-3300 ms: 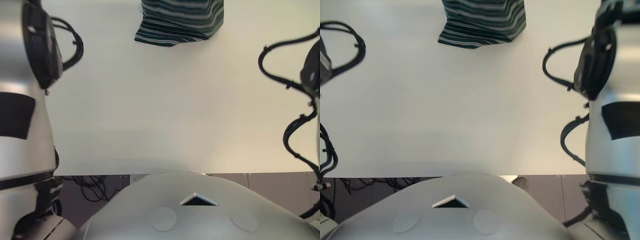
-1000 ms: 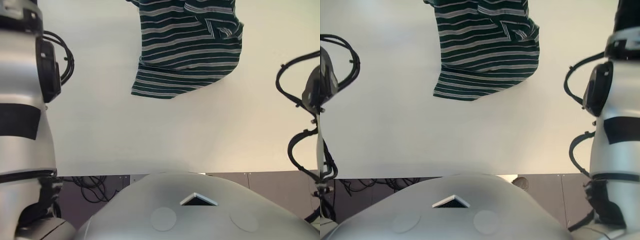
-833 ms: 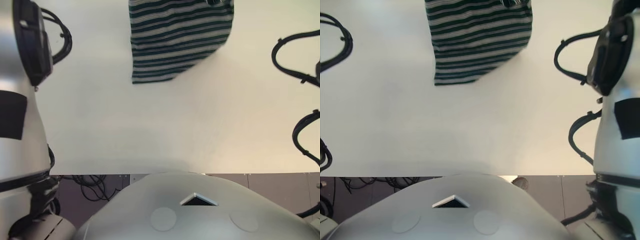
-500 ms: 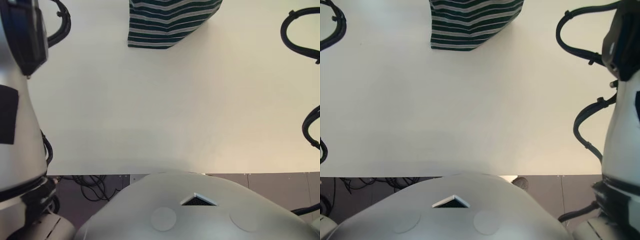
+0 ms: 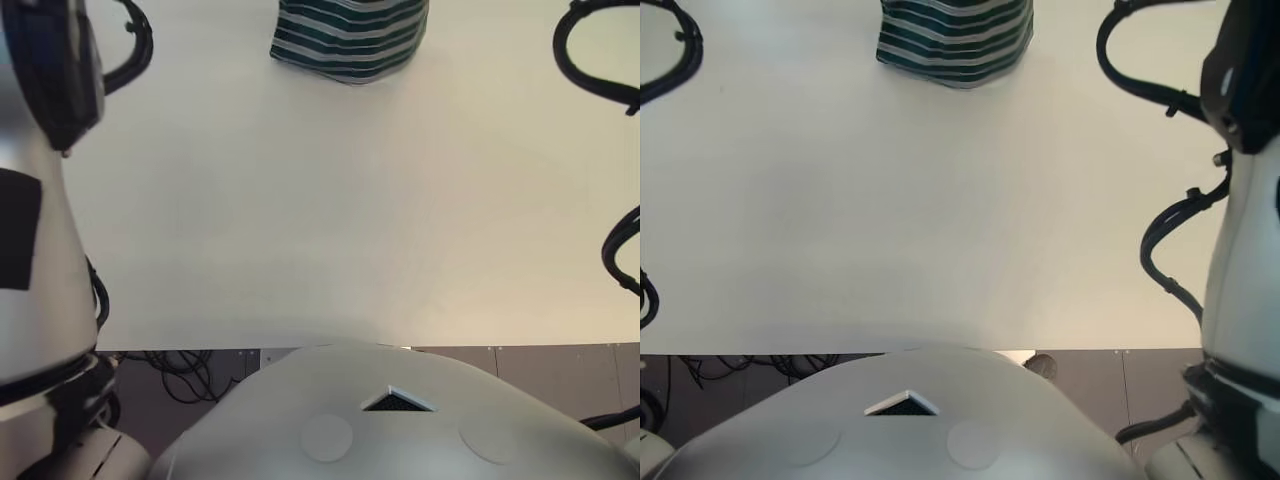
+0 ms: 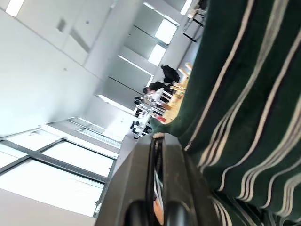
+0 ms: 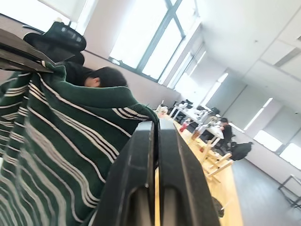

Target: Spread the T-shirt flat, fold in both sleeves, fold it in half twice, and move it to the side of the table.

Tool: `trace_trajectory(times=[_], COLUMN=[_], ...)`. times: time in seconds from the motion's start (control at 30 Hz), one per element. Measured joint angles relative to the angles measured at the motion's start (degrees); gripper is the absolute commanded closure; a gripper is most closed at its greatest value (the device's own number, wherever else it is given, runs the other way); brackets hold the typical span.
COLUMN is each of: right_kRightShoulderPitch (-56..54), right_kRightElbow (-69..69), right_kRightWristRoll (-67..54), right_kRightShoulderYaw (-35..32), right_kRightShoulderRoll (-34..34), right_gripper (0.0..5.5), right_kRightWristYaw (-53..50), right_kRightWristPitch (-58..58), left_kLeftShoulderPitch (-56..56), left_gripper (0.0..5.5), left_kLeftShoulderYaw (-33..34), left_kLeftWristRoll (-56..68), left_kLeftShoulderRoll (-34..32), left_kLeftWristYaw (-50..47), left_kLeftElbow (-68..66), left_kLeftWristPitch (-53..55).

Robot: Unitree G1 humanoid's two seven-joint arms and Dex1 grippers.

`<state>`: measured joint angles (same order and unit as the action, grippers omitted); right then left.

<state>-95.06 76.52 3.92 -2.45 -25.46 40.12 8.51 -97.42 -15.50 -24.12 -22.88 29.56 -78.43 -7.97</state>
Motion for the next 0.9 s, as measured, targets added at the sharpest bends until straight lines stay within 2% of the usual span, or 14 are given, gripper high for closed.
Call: trace_trajectory(times=[0.13,0.2,0.4,0.53,0.73,0.9], right_kRightShoulderPitch=[5.72,10.04,27.56,40.44,55.24,65.32], right_kRightElbow=[-4.02,-9.62,-37.57,-58.34,-81.63,-102.12], right_kRightWristRoll=[-2.78,-4.91,-12.47,-18.47,-28.57,-43.96], right_kRightShoulderYaw=[-2.12,-2.73,-3.75,-3.80,-4.20,-9.42], right_kRightShoulderRoll=[-0.78,-3.39,-7.08,-7.12,-7.41,-16.43], right_gripper=[5.50,5.50,5.50,5.50,5.50,5.50], right_kRightWristYaw=[7.92,13.24,22.33,24.03,24.63,25.87], right_kRightWristPitch=[0.32,-0.58,-16.28,-30.29,-48.14,-64.84], left_kLeftShoulderPitch=[3.66,5.46,11.85,23.31,42.66,53.13], left_gripper=[5.50,5.50,5.50,5.50,5.50,5.50], left_kLeftShoulderYaw=[0.69,2.30,5.76,6.16,6.50,8.07], left_kLeftWristRoll=[1.81,4.37,12.74,18.94,28.68,41.95], left_kLeftShoulderRoll=[-1.30,-2.46,-4.08,-6.45,-15.97,-23.53], left_kLeftWristYaw=[7.56,12.62,26.55,37.07,47.23,51.13], left_kLeftElbow=[2.50,5.12,19.33,41.15,73.19,97.53], left_kLeftWristPitch=[-3.42,-4.57,0.40,13.20,35.47,55.23])
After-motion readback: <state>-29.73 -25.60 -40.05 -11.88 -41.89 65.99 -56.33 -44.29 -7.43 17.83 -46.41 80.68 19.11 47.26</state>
